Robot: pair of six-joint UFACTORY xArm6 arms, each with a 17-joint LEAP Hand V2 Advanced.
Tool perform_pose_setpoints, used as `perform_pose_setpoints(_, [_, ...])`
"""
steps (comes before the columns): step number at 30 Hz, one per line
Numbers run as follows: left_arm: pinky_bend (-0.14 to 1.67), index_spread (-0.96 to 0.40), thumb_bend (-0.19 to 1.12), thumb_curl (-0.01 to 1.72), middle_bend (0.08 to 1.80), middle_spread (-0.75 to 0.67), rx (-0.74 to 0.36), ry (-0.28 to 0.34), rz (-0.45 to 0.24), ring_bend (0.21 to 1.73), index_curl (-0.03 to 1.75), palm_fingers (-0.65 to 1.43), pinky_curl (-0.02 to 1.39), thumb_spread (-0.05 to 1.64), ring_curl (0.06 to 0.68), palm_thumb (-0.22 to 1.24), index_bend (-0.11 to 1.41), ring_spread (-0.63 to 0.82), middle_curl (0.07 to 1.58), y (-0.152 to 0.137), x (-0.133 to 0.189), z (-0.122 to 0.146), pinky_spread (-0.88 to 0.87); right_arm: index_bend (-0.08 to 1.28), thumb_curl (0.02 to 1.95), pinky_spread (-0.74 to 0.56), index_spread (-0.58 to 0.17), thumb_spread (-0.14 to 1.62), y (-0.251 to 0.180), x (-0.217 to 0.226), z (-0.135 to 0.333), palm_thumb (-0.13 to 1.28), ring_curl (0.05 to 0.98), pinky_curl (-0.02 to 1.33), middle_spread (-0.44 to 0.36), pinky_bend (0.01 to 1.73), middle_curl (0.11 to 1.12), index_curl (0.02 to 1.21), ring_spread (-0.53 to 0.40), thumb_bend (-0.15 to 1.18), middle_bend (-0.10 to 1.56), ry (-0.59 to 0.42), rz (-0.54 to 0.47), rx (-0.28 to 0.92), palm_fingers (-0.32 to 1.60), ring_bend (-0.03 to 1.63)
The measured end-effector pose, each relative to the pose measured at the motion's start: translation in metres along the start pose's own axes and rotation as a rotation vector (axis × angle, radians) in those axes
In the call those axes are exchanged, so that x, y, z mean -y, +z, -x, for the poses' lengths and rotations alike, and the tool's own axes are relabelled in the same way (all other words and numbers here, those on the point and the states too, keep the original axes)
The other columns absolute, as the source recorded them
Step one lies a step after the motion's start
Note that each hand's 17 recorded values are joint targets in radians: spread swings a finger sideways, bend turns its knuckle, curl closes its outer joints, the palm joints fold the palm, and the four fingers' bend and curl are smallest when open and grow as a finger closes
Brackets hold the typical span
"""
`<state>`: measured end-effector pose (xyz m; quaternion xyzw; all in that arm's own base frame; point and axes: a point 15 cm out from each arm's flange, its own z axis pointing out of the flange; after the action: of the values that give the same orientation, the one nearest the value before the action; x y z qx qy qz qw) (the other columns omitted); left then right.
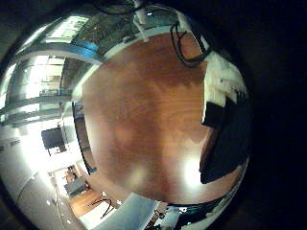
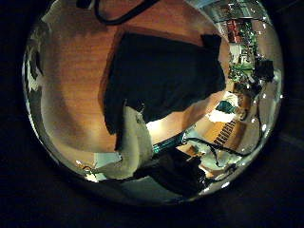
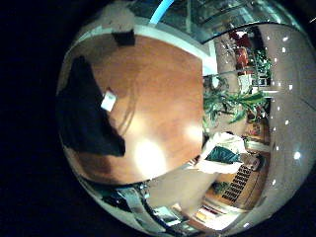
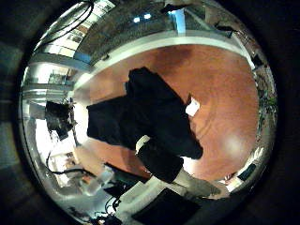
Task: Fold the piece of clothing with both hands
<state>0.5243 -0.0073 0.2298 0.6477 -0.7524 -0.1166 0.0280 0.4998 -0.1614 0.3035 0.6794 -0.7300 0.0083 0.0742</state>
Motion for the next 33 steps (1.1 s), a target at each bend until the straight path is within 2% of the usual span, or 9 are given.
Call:
perform_pose_setpoints(3, [0.97, -0.21, 0.42, 0.47, 0.34, -0.09, -0.006, 0.043, 0.016, 1.17, 0.78, 0.26, 0.78, 1.39, 0.478, 0.06, 0.21, -0.31, 0.62, 0.013, -0.01, -0.024, -0.52, 0.19, 0.27, 0.16, -0.441, 1.2, 0.024, -0.017, -0.005, 0.33, 0.442, 0.48, -0.175, 0.77, 0.53, 0.52, -0.193, -0.02, 0.52, -0.017, 0.065, 0.015, 0.17, 0.93])
perform_pose_setpoints(11, [0.79, -0.18, 0.35, 0.39, 0.33, -0.03, -0.013, 0.111, 0.009, 1.03, 0.74, 0.24, 0.76, 1.4, 0.432, 0.1, 0.26, -0.23, 0.58, 0.043, -0.022, -0.061, -0.41, 0.17, 0.28, 0.28, -0.402, 1.13, 0.095, -0.05, -0.01, 0.34, 0.365, 0.4, -0.114, 0.64, 0.47, 0.46, -0.096, -0.02, 0.42, -0.05, 0.226, 0.047, 0.05, 0.75])
perform_pose_setpoints(18, [0.65, -0.17, 0.31, 0.36, 0.32, 0.0, -0.018, 0.12, 0.049, 0.94, 0.72, 0.22, 0.74, 1.4, 0.396, 0.14, 0.29, -0.14, 0.56, 0.063, -0.034, -0.064, -0.29, 0.15, 0.29, 0.31, -0.384, 1.08, 0.144, -0.053, -0.006, 0.35, 0.319, 0.36, -0.072, 0.6, 0.41, 0.39, -0.015, -0.02, 0.34, -0.063, 0.323, 0.069, 0.03, 0.66])
perform_pose_setpoints(25, [0.57, -0.16, 0.26, 0.33, 0.29, 0.01, -0.022, 0.126, 0.035, 0.9, 0.68, 0.25, 0.72, 1.4, 0.374, 0.17, 0.28, -0.11, 0.53, 0.061, -0.032, -0.064, -0.21, 0.16, 0.3, 0.32, -0.37, 1.05, 0.158, -0.047, 0.001, 0.37, 0.295, 0.33, -0.041, 0.57, 0.39, 0.34, 0.021, -0.02, 0.31, -0.068, 0.327, 0.067, 0.07, 0.62])
perform_pose_setpoints(29, [0.55, -0.17, 0.24, 0.33, 0.28, 0.01, -0.026, 0.133, 0.031, 0.89, 0.66, 0.27, 0.72, 1.4, 0.365, 0.19, 0.27, -0.1, 0.52, 0.06, -0.032, -0.065, -0.19, 0.17, 0.31, 0.3, -0.331, 1.04, 0.16, -0.043, 0.015, 0.43, 0.29, 0.3, -0.058, 0.54, 0.39, 0.33, -0.021, -0.01, 0.34, -0.1, 0.333, 0.058, 0.25, 0.68])
perform_pose_setpoints(30, [0.54, -0.17, 0.24, 0.32, 0.27, 0.01, -0.027, 0.133, 0.029, 0.89, 0.66, 0.27, 0.72, 1.4, 0.364, 0.19, 0.27, -0.1, 0.52, 0.059, -0.032, -0.065, -0.18, 0.18, 0.32, 0.24, -0.33, 1.04, 0.16, -0.043, 0.016, 0.46, 0.302, 0.3, -0.087, 0.55, 0.4, 0.33, -0.079, 0.0, 0.37, -0.106, 0.334, 0.054, 0.4, 0.75])
perform_pose_setpoints(31, [0.53, -0.17, 0.23, 0.32, 0.27, 0.01, -0.032, 0.133, 0.029, 0.88, 0.66, 0.27, 0.71, 1.4, 0.361, 0.19, 0.27, -0.1, 0.52, 0.059, -0.032, -0.066, -0.17, 0.19, 0.32, 0.2, -0.328, 1.04, 0.16, -0.043, 0.017, 0.49, 0.314, 0.3, -0.107, 0.56, 0.41, 0.34, -0.114, 0.0, 0.4, -0.111, 0.335, 0.047, 0.47, 0.79])
perform_pose_setpoints(33, [0.52, -0.17, 0.22, 0.32, 0.26, 0.01, -0.035, 0.136, 0.029, 0.88, 0.65, 0.28, 0.71, 1.41, 0.357, 0.2, 0.27, -0.1, 0.51, 0.059, -0.032, -0.068, -0.17, 0.19, 0.34, 0.0, -0.357, 1.05, 0.16, -0.044, 0.015, 0.54, 0.331, 0.3, -0.16, 0.71, 0.44, 0.34, -0.198, 0.0, 0.49, -0.116, 0.337, 0.035, 0.89, 0.9])
